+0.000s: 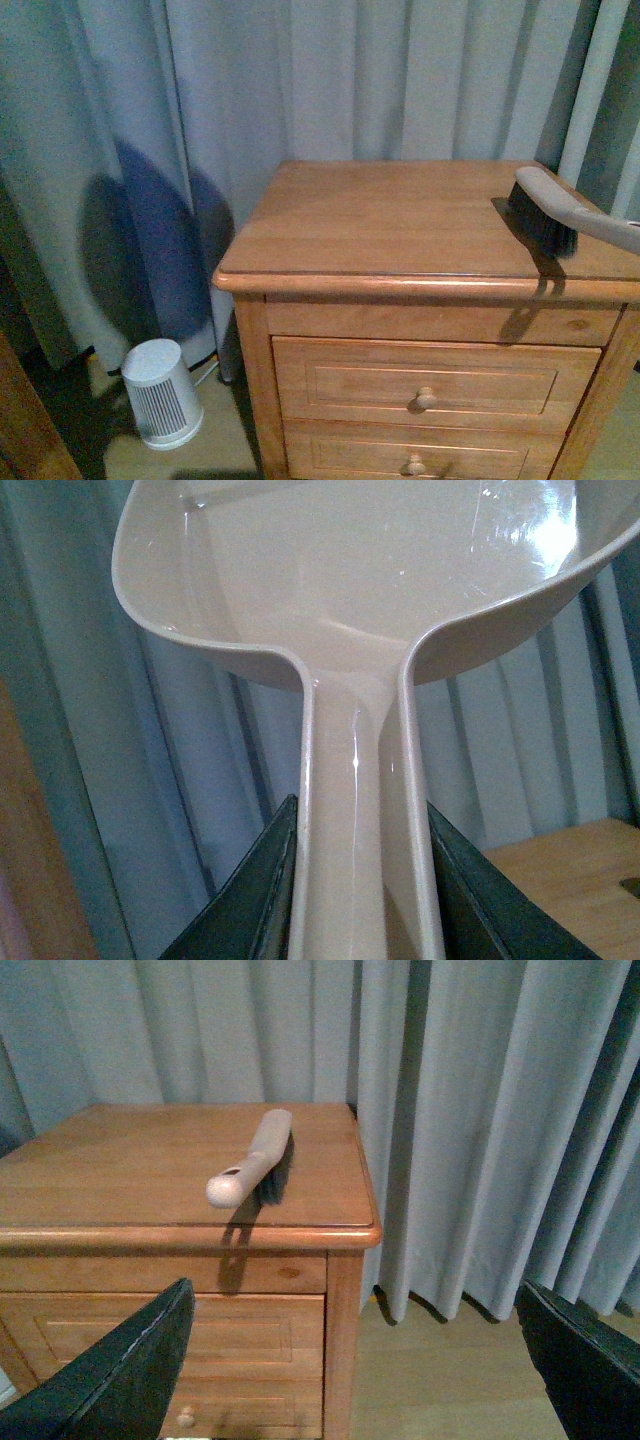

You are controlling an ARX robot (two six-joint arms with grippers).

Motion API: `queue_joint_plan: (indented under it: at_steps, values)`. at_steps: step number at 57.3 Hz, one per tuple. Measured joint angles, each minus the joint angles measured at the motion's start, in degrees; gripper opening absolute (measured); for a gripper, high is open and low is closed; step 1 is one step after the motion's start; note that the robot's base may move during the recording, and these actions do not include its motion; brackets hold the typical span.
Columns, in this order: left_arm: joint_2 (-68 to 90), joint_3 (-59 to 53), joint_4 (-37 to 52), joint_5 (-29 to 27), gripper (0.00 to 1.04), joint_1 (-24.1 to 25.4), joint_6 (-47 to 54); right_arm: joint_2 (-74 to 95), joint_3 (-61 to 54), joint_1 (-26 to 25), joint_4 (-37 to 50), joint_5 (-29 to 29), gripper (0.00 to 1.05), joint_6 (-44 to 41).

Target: Clean up trash

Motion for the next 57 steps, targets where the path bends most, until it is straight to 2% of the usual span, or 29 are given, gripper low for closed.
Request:
queue_joint_plan:
  at_steps: [9, 19, 26, 29, 30, 33, 37, 44, 57]
  values:
    - [-14.47, -7.34, -1.66, 6.88, 0.29, 8.68, -9.42, 0.00, 0.00, 0.00, 0.00, 0.00, 0.97, 0.00]
    - [-21.57, -11.26, -5.35, 12.68, 0.29, 17.73, -18.25, 0.00, 0.00, 0.00, 0.00, 0.00, 0.97, 0.02]
    - [-22.47, -13.75, -6.34, 12.76, 0.29, 18.67, -20.87, 0.00, 0.00, 0.00, 0.00, 0.00, 0.97, 0.00]
    - [-22.47, -14.03, -6.34, 12.96, 0.29, 18.73, -21.33, 0.85, 0.13, 1.64, -0.76, 4.79, 0.97, -0.63]
    - [-22.47, -14.05, -6.36, 12.98, 0.29, 18.73, -21.53, 2.19, 0.63, 3.15, -1.64, 9.27, 0.97, -0.76]
    - [-22.49, -14.05, -6.36, 12.96, 0.29, 18.73, -21.75, 6.32, 1.66, 6.99, -1.73, 17.77, 0.97, -1.18]
    - [-22.82, -14.03, -6.36, 13.20, 0.29, 18.75, -21.97, 12.83, 3.43, 11.82, 0.94, 22.64, 0.97, -2.01]
    - [-22.82, -14.03, -6.36, 13.18, 0.29, 18.78, -22.14, 23.67, 10.75, 14.40, 2.69, 20.39, 0.97, -2.23]
    - [-22.82, -14.03, -6.36, 13.18, 0.29, 18.78, -22.32, 47.45, 31.19, 11.21, -3.43, 14.36, 0.97, 0.11]
